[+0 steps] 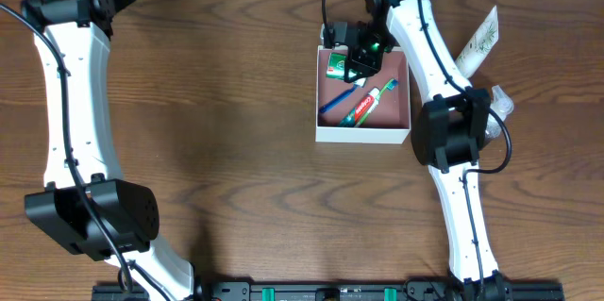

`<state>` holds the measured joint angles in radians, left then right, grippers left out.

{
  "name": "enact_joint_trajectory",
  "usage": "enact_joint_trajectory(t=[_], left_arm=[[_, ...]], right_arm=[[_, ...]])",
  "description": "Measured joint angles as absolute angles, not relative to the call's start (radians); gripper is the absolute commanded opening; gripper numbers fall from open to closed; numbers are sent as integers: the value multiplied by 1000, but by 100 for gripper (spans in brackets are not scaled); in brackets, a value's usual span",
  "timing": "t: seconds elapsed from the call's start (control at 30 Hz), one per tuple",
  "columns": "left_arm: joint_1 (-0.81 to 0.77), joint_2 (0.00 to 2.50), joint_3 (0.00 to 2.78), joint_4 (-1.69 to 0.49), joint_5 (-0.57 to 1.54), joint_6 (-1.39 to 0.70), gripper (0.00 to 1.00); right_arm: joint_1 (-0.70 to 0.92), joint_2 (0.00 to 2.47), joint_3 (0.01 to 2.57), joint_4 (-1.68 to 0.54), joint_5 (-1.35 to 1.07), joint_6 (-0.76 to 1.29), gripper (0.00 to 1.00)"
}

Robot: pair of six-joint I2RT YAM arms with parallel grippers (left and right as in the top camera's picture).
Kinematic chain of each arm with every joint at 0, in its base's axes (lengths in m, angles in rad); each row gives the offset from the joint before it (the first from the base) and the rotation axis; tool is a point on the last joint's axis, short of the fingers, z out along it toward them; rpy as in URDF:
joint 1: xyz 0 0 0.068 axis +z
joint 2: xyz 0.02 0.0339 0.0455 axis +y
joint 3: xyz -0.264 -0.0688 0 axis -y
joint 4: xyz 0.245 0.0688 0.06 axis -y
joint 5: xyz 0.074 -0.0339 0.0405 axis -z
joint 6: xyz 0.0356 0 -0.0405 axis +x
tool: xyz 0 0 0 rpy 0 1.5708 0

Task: Pack container
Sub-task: 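Lower the soap bar into the box's back-left corner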

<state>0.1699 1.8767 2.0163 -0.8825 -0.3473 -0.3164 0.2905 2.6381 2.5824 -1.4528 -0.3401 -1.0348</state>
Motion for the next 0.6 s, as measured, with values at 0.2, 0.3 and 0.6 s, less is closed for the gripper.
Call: enact_joint_trajectory(t=[0.2, 0.3, 0.6], left_arm=[[170, 1877, 2016, -883, -347, -316, 98], [170, 1877, 2016, -883, -347, -316, 98], [170, 1877, 2016, -883, -347, -316, 98]], right_arm=[[311, 2644, 2582, -1432, -340, -1036, 22], [327, 2644, 2582, -1430, -339, -1038, 25], [346, 2644, 2572, -1423, -337, -1038, 37]])
